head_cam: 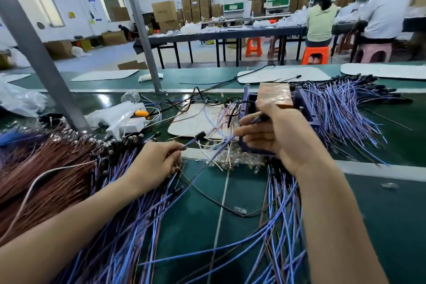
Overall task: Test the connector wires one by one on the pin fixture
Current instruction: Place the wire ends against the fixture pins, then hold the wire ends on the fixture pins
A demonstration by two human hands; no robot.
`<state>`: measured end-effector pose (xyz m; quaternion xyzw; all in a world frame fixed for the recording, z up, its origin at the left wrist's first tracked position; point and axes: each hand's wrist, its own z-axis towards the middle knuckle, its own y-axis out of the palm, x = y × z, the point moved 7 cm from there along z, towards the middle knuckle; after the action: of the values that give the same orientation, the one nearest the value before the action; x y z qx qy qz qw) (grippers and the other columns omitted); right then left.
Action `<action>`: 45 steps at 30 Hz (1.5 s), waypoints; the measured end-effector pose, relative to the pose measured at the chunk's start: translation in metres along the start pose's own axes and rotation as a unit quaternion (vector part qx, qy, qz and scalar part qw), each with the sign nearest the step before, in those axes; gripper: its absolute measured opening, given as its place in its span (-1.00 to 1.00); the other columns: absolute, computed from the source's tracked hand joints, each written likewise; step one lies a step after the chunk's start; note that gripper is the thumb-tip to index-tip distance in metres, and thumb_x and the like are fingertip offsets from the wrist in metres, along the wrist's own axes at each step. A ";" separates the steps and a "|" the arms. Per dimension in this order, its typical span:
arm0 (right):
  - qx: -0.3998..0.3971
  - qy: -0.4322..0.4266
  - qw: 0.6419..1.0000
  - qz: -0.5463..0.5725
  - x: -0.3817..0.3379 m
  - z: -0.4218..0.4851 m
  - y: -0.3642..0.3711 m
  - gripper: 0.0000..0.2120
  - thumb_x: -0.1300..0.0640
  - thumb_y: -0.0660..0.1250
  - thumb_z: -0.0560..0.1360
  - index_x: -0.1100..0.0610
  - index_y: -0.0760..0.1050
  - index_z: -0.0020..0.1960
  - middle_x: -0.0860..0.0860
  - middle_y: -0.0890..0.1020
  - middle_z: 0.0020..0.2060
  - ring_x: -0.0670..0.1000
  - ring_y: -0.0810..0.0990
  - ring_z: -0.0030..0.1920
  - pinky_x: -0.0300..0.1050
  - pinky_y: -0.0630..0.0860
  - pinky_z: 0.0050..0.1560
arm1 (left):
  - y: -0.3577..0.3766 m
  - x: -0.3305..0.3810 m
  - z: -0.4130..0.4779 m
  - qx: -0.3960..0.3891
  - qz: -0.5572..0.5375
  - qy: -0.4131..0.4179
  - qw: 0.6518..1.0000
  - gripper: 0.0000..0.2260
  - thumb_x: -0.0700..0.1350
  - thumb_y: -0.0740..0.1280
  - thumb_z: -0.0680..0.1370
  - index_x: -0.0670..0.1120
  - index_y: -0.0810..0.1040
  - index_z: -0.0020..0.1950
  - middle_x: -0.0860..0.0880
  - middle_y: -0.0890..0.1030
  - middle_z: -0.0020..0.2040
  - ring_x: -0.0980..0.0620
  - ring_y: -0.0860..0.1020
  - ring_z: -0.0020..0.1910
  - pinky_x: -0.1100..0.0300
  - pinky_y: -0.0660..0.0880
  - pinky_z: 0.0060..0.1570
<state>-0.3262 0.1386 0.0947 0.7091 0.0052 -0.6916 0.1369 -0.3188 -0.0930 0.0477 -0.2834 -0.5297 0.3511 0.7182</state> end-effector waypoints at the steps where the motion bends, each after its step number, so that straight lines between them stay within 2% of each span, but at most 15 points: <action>1: 0.028 -0.029 0.999 0.010 -0.010 -0.003 -0.018 -0.61 0.05 0.13 0.63 0.27 0.57 -0.17 0.16 0.69 -0.35 -0.02 0.59 -0.47 -0.27 0.55 -0.43 | 0.000 -0.003 0.000 -0.002 0.050 0.014 0.999 -0.79 -0.33 0.26 0.57 -0.15 0.64 0.09 0.00 0.64 -0.28 0.17 0.54 -0.42 0.25 0.55 -0.30; 5: 0.133 -0.135 0.973 0.128 -0.040 -0.020 -0.097 -0.57 0.10 0.10 0.58 0.16 0.61 -0.33 0.04 0.64 -0.45 -0.06 0.51 -0.47 -0.36 0.44 -0.47 | 0.000 0.006 -0.006 0.018 0.178 0.105 0.978 -0.76 -0.24 0.34 0.55 -0.20 0.60 0.21 -0.13 0.66 0.07 -0.09 0.60 0.05 0.15 0.46 0.12; 8: 0.032 -0.162 0.973 0.162 -0.050 -0.023 -0.119 -0.64 0.07 0.01 0.61 0.09 0.55 -0.13 0.01 0.50 -0.28 -0.04 0.31 -0.32 -0.22 0.28 -0.32 | -0.009 0.045 -0.017 0.095 0.124 0.180 0.971 -0.80 -0.07 0.35 0.54 -0.16 0.69 -0.08 -0.02 0.65 0.04 0.01 0.57 0.05 0.18 0.44 0.13; 11: -0.067 -0.227 0.960 0.147 -0.062 -0.037 -0.099 -0.68 0.15 0.12 0.46 0.16 0.66 -0.14 0.01 0.63 -0.30 -0.07 0.51 -0.36 -0.31 0.42 -0.33 | 0.007 0.078 -0.016 -0.035 -0.162 0.055 0.985 -0.56 0.26 0.25 0.50 -0.06 0.71 -0.18 0.04 0.71 -0.11 0.05 0.64 -0.11 0.10 0.56 -0.03; 13: -0.145 -0.249 0.957 0.021 -0.064 -0.052 -0.060 -0.71 0.21 0.21 0.34 0.17 0.70 -0.13 0.08 0.70 -0.29 -0.01 0.60 -0.37 -0.28 0.52 -0.35 | 0.033 0.105 -0.014 -0.173 -0.392 -0.058 0.902 -0.45 0.33 0.20 0.45 -0.09 0.66 0.03 -0.03 0.71 -0.06 0.03 0.67 -0.10 0.16 0.60 -0.13; 16: -0.278 -0.150 0.935 -0.160 -0.043 -0.056 -0.019 -0.76 0.24 0.31 0.38 0.13 0.70 -0.04 0.17 0.71 -0.22 0.04 0.62 -0.34 -0.20 0.56 -0.30 | 0.036 0.147 0.004 -0.187 -0.590 -0.080 0.782 -0.45 0.24 0.16 0.43 -0.13 0.53 0.20 -0.07 0.69 0.00 0.04 0.66 -0.16 0.19 0.59 -0.24; 20: -0.342 -0.030 0.915 -0.212 -0.024 -0.056 -0.007 -0.76 0.32 0.25 0.47 0.18 0.69 -0.10 0.15 0.72 -0.23 -0.03 0.61 -0.34 -0.27 0.53 -0.31 | 0.019 0.152 0.040 -0.100 -0.610 -0.081 0.781 -0.64 0.05 0.06 0.65 -0.08 0.60 0.11 0.07 0.69 -0.15 0.19 0.48 -0.39 0.34 0.45 -0.46; 23: -0.400 0.038 0.894 -0.200 -0.014 -0.062 0.001 -0.85 0.25 0.32 0.50 0.14 0.67 -0.09 0.13 0.71 -0.23 0.00 0.61 -0.33 -0.22 0.55 -0.28 | 0.012 0.136 0.053 -0.058 -0.633 -0.093 0.766 -0.67 -0.01 0.08 0.67 -0.08 0.61 0.12 0.12 0.61 -0.32 0.21 0.39 -0.48 0.36 0.36 -0.54; 25: -0.405 0.057 0.889 -0.207 -0.009 -0.060 0.003 -0.88 0.17 0.37 0.48 0.13 0.67 -0.04 0.14 0.70 -0.18 0.04 0.64 -0.24 -0.15 0.57 -0.19 | 0.015 0.123 0.053 -0.053 -0.609 -0.087 0.786 -0.72 -0.06 0.12 0.66 -0.07 0.63 0.07 0.12 0.55 -0.38 0.20 0.33 -0.50 0.38 0.29 -0.56; 28: -0.337 0.062 0.912 -0.225 -0.005 -0.046 0.003 -0.88 0.08 0.44 0.47 0.12 0.64 -0.06 0.13 0.71 -0.17 0.09 0.69 -0.17 -0.17 0.58 -0.17 | 0.034 0.120 0.044 -0.135 -0.509 -0.050 0.849 -0.76 -0.12 0.17 0.63 -0.06 0.64 0.01 0.10 0.49 -0.42 0.20 0.34 -0.50 0.39 0.23 -0.55; 32: -0.088 0.070 0.956 -0.273 0.003 -0.010 -0.020 -0.58 -0.19 0.36 0.30 0.18 0.52 -0.15 0.12 0.72 -0.22 0.13 0.70 -0.25 -0.19 0.58 -0.33 | 0.045 0.123 0.040 -0.149 -0.450 -0.029 0.880 -0.80 -0.17 0.19 0.63 -0.10 0.61 -0.05 0.10 0.48 -0.46 0.21 0.39 -0.52 0.40 0.30 -0.54; 35: 0.081 0.015 0.977 -0.196 0.002 0.008 -0.035 -0.67 -0.09 0.26 0.52 0.18 0.54 -0.13 0.11 0.71 -0.26 0.05 0.64 -0.36 -0.19 0.51 -0.39 | 0.046 0.122 0.041 -0.157 -0.426 -0.015 0.891 -0.80 -0.20 0.21 0.62 -0.11 0.60 -0.11 0.11 0.51 -0.48 0.23 0.43 -0.53 0.40 0.34 -0.53; 40: 0.061 -0.016 0.997 -0.053 0.007 0.018 -0.025 -0.83 0.10 0.39 0.37 0.18 0.63 -0.12 0.13 0.71 -0.26 0.10 0.69 -0.24 0.00 0.65 -0.09 | 0.049 0.120 0.041 -0.180 -0.413 0.002 0.893 -0.84 -0.21 0.26 0.60 -0.13 0.63 -0.05 0.10 0.56 -0.42 0.21 0.46 -0.48 0.37 0.37 -0.53; 42: 0.069 -0.035 0.997 -0.017 0.006 0.018 -0.024 -0.82 0.19 0.42 0.27 0.21 0.63 -0.13 0.14 0.70 -0.29 0.07 0.68 -0.32 -0.06 0.67 -0.20 | 0.049 0.120 0.042 -0.173 -0.407 0.020 0.897 -0.85 -0.25 0.26 0.59 -0.15 0.63 -0.05 0.11 0.56 -0.44 0.26 0.45 -0.51 0.44 0.35 -0.52; 45: 0.131 -0.053 0.989 -0.050 0.003 0.019 -0.036 -0.90 0.32 0.41 0.40 0.14 0.60 -0.19 0.03 0.70 -0.36 -0.08 0.62 -0.38 -0.30 0.54 -0.39 | 0.046 0.117 0.046 -0.162 -0.365 0.036 0.916 -0.81 -0.28 0.28 0.58 -0.09 0.64 -0.13 0.09 0.60 -0.43 0.27 0.44 -0.50 0.50 0.30 -0.50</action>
<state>-0.3516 0.1692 0.0853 0.6824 -0.0570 -0.7287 0.0079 -0.3499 0.0297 0.0902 -0.1949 -0.6197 -0.0365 0.7594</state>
